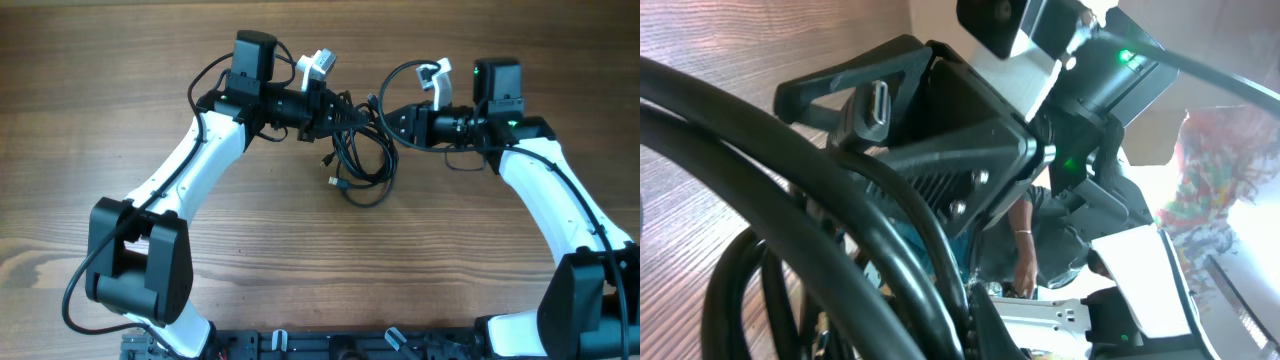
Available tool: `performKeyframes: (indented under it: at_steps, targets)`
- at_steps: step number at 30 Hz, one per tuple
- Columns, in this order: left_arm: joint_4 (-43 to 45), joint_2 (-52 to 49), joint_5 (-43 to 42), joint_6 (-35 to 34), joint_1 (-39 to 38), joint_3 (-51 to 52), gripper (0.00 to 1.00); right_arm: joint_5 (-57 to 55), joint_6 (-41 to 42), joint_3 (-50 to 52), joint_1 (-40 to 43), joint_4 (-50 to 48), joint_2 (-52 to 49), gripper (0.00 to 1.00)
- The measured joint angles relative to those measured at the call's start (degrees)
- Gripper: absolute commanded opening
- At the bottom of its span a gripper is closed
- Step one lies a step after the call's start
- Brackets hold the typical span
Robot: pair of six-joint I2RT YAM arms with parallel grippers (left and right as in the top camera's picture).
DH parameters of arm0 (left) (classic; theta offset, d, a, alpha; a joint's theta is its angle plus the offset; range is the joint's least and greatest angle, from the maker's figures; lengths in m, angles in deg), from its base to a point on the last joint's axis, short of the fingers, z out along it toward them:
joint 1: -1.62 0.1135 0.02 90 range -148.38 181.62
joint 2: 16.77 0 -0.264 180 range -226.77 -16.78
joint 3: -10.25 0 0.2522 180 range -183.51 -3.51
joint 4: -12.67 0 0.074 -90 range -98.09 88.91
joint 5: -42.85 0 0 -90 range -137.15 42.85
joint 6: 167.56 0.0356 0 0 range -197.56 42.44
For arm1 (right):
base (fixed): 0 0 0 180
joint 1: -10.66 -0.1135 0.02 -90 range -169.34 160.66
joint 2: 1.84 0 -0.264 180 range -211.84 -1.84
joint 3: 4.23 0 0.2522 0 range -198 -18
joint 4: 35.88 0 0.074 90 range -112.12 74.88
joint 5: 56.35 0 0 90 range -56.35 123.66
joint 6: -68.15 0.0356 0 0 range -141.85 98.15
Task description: Untangle cables
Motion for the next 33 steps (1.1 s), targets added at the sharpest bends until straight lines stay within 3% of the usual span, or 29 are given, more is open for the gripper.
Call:
performKeyframes:
  at_steps: [8,12,16,22,27,29,33]
  targets:
    - [0.0,0.0,0.22,-0.42,0.0,0.0,0.04,6.29,-5.05,0.0,3.3,-0.02,0.0,0.56]
    - [0.0,0.0,0.35,-0.85,0.0,0.02,0.04,8.17,-9.03,0.0,0.92,1.73,0.0,0.54]
    - [0.0,0.0,0.46,-1.05,0.0,0.02,0.04,3.17,-10.01,0.0,-1.49,1.7,0.0,0.49]
    - [0.07,0.0,1.31,-1.05,0.0,0.0,0.04,-1.51,-4.24,0.02,-1.6,-3.61,0.0,0.24]
    - [0.5,0.0,1.86,-1.31,0.02,0.0,0.04,-3.72,2.16,0.07,-1.66,-5.77,0.0,0.18]
    - [6.1,-0.02,2.58,-4.92,-0.02,0.28,0.04,-8.0,6.73,0.07,-2.03,-4.39,0.17,0.19]
    - [38.77,-1.07,1.14,-21.14,-0.87,1.75,0.04,-11.91,10.58,-0.35,-2.01,-1.95,1.18,0.19]
